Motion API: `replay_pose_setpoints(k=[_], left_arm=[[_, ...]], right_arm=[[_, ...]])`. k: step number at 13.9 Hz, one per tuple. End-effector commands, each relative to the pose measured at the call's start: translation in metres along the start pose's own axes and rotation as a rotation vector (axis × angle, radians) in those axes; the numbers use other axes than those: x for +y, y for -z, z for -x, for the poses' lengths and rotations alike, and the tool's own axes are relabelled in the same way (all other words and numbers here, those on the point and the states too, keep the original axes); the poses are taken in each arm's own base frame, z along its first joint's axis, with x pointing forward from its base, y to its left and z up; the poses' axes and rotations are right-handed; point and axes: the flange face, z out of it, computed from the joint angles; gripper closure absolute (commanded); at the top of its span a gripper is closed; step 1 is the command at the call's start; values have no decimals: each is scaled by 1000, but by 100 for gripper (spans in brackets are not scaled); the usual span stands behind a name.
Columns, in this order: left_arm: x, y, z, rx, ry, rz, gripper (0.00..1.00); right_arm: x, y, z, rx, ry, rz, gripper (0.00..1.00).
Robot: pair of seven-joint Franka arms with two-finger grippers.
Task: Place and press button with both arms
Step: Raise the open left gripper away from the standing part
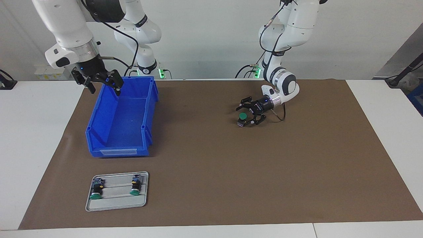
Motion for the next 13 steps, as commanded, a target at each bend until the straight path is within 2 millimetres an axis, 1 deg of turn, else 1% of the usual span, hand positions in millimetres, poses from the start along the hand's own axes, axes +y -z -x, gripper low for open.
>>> replay_pose_setpoints(k=[1,3,5,7,9,10,11,12,13], left_arm=[[-5,3,-16,10,-15,-16,2],[-21,1,-32,37,34,-32,2],[-41,-5,-49,65,87,-42,2],[-67,-7,-71,89,137,-71,2],[-87,-13,-91,96,202,-87,2],[-98,-16,-106,89,239,-109,2],[-108,-20,-126,66,278,-148,2],[-120,-22,-152,41,322,-212,2],[-125,-34,-177,23,363,-250,2]], right_arm=[[1,0,6,10,-5,8,0],[1,0,6,10,-5,8,0],[1,0,6,10,-5,8,0],[1,0,6,10,-5,8,0],[1,0,6,10,-5,8,0],[1,0,6,10,-5,8,0],[1,0,6,10,-5,10,0],[1,0,6,10,-5,10,0],[1,-1,5,9,-5,10,0]])
